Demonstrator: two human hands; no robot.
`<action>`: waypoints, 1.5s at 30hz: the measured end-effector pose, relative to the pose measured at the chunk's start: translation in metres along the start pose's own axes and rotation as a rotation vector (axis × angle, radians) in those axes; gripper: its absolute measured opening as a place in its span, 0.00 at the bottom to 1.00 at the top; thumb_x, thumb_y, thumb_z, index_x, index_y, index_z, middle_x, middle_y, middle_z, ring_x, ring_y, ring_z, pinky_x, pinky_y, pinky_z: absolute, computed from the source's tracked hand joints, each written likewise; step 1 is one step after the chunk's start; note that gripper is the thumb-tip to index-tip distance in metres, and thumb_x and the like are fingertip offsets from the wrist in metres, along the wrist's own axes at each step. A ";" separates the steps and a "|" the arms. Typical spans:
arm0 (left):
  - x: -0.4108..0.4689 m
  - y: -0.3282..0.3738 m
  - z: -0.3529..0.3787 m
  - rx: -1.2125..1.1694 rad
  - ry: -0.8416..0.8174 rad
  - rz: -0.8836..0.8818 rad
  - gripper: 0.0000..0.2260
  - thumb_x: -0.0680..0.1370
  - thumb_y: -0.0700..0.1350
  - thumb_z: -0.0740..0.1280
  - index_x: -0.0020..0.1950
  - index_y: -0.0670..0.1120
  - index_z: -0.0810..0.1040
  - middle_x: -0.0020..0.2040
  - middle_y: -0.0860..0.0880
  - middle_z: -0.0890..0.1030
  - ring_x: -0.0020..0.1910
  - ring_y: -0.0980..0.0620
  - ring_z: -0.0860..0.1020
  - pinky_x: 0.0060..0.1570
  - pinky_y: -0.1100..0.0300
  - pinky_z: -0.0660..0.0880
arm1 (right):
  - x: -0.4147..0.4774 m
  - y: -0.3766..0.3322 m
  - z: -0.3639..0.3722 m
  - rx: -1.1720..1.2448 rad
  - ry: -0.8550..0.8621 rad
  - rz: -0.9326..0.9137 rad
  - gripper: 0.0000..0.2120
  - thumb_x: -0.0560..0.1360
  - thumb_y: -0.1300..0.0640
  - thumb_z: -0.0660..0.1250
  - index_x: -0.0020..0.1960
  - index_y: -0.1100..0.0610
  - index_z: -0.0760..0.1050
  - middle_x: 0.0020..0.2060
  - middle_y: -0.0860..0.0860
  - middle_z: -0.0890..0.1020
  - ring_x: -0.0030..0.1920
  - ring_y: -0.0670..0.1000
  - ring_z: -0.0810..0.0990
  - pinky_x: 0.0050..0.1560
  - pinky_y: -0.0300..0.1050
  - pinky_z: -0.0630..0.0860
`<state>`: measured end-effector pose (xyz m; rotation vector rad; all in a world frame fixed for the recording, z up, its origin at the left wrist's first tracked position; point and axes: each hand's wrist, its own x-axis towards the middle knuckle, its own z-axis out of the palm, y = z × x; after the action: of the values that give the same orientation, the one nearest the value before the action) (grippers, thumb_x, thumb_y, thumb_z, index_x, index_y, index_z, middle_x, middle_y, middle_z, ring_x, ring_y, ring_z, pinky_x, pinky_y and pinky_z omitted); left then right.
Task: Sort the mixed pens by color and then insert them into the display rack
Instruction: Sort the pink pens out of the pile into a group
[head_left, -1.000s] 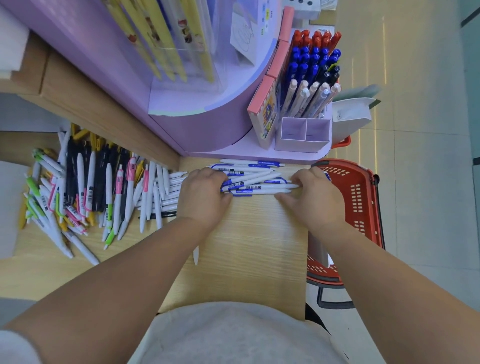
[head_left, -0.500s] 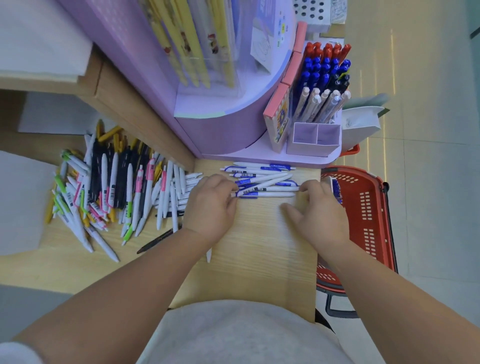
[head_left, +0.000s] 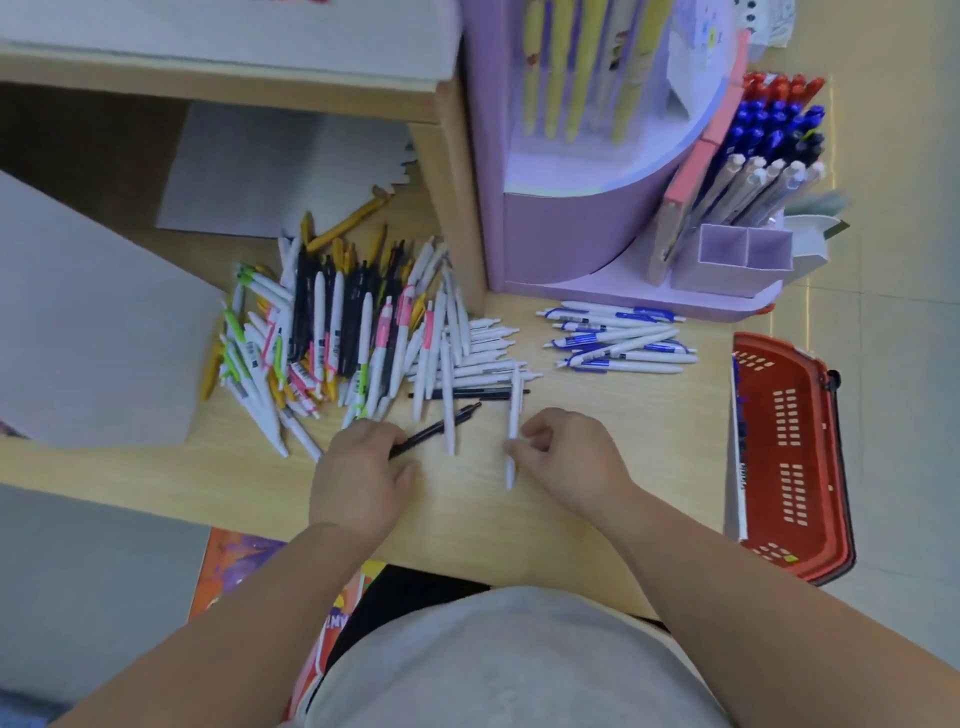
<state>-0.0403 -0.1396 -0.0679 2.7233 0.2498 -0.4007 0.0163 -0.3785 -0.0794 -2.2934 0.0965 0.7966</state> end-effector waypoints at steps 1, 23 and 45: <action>0.000 -0.007 -0.002 0.010 -0.009 0.002 0.10 0.73 0.43 0.74 0.54 0.45 0.82 0.48 0.48 0.79 0.50 0.46 0.77 0.49 0.52 0.77 | 0.002 -0.007 0.006 0.001 0.009 0.017 0.14 0.74 0.43 0.72 0.53 0.52 0.80 0.39 0.43 0.79 0.45 0.47 0.79 0.43 0.40 0.71; 0.052 -0.109 -0.091 -0.222 0.181 0.030 0.09 0.76 0.46 0.72 0.54 0.45 0.79 0.49 0.49 0.77 0.45 0.50 0.75 0.44 0.56 0.74 | 0.023 -0.113 0.075 0.117 0.234 0.229 0.10 0.74 0.47 0.72 0.44 0.53 0.76 0.36 0.48 0.81 0.38 0.48 0.79 0.35 0.42 0.72; 0.095 -0.115 -0.102 -0.663 -0.058 -0.409 0.06 0.77 0.44 0.71 0.52 0.49 0.79 0.40 0.54 0.80 0.39 0.51 0.80 0.42 0.55 0.80 | 0.056 -0.177 0.088 0.022 0.361 0.117 0.14 0.75 0.45 0.71 0.56 0.52 0.77 0.35 0.48 0.80 0.36 0.48 0.79 0.41 0.47 0.79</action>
<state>0.0481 0.0165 -0.0457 2.0000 0.7770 -0.4124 0.0657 -0.1808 -0.0565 -2.4039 0.4033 0.4268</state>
